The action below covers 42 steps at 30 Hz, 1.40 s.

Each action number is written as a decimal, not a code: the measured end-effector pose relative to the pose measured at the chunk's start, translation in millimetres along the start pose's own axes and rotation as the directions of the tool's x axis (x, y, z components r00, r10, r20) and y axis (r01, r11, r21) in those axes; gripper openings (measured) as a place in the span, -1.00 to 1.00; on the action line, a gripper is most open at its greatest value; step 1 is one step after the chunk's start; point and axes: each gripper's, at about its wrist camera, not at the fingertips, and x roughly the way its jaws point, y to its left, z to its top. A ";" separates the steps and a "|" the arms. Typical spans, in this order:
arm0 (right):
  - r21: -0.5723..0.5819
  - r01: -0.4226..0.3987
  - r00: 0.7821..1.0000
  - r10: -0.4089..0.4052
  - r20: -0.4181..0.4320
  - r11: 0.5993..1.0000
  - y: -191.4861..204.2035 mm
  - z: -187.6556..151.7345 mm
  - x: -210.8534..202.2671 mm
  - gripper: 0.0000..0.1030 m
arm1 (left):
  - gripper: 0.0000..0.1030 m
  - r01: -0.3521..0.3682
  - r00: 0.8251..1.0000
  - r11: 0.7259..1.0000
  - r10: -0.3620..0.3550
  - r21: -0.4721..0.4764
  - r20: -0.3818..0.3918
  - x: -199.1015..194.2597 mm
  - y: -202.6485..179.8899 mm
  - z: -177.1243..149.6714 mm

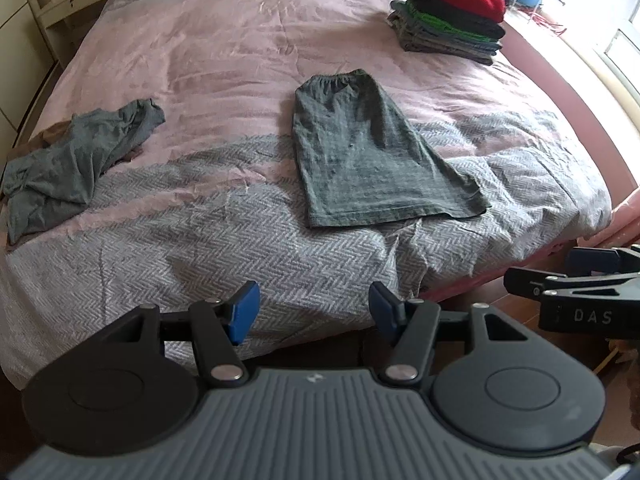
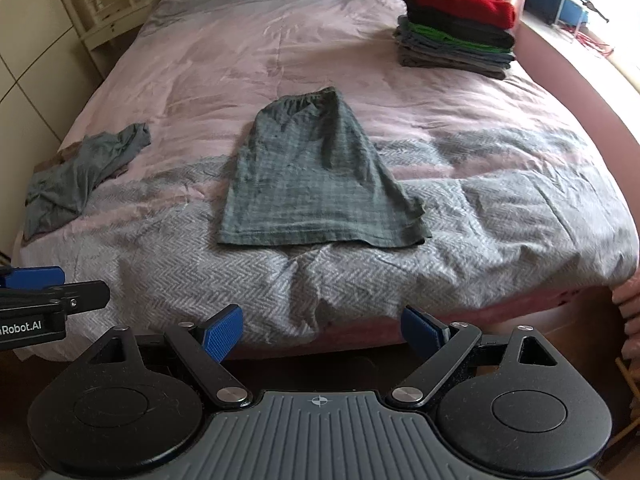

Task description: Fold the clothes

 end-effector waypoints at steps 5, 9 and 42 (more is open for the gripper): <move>-0.027 -0.020 0.999 0.019 -0.027 0.999 -8.9 18.9 15.0 0.72 | 0.10 -0.016 1.000 1.000 0.015 -0.017 -0.027 14.2 -6.7 15.3; -0.046 -0.041 0.997 0.039 -0.061 0.998 -18.5 34.3 30.5 0.72 | 0.10 -0.031 0.998 0.999 0.028 -0.038 -0.060 30.3 -12.0 28.4; 0.609 -0.416 0.840 0.543 -0.028 0.675 -268.9 76.6 254.0 0.39 | -0.15 0.373 0.902 0.786 -0.431 -0.493 -0.004 254.0 88.2 59.7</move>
